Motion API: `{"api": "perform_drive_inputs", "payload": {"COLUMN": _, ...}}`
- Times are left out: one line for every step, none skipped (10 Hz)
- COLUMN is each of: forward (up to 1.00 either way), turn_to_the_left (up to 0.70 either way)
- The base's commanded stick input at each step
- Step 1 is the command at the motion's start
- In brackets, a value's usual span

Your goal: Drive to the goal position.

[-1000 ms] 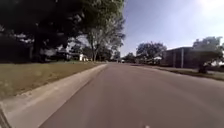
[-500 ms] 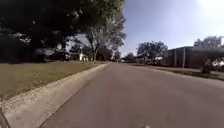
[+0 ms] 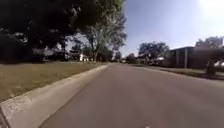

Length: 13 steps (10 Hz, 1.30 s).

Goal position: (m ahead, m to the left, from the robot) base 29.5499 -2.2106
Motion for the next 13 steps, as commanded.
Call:
{"api": "perform_drive_inputs", "payload": {"forward": 1.0, "turn_to_the_left": 0.0}}
{"api": "perform_drive_inputs", "payload": {"forward": 1.0, "turn_to_the_left": 0.0}}
{"api": "perform_drive_inputs", "payload": {"forward": 1.0, "turn_to_the_left": 0.0}}
{"api": "perform_drive_inputs", "payload": {"forward": 1.0, "turn_to_the_left": 0.0}}
{"api": "perform_drive_inputs", "payload": {"forward": 1.0, "turn_to_the_left": 0.0}}
{"api": "perform_drive_inputs", "payload": {"forward": 1.0, "turn_to_the_left": 0.0}}
{"api": "perform_drive_inputs", "payload": {"forward": 1.0, "turn_to_the_left": 0.0}}
{"api": "perform_drive_inputs", "payload": {"forward": 1.0, "turn_to_the_left": -0.01}}
{"api": "perform_drive_inputs", "payload": {"forward": 1.0, "turn_to_the_left": -0.12}}
{"api": "perform_drive_inputs", "payload": {"forward": 1.0, "turn_to_the_left": -0.21}}
{"api": "perform_drive_inputs", "payload": {"forward": 1.0, "turn_to_the_left": -0.17}}
{"api": "perform_drive_inputs", "payload": {"forward": 1.0, "turn_to_the_left": 0.0}}
{"api": "perform_drive_inputs", "payload": {"forward": 1.0, "turn_to_the_left": 0.0}}
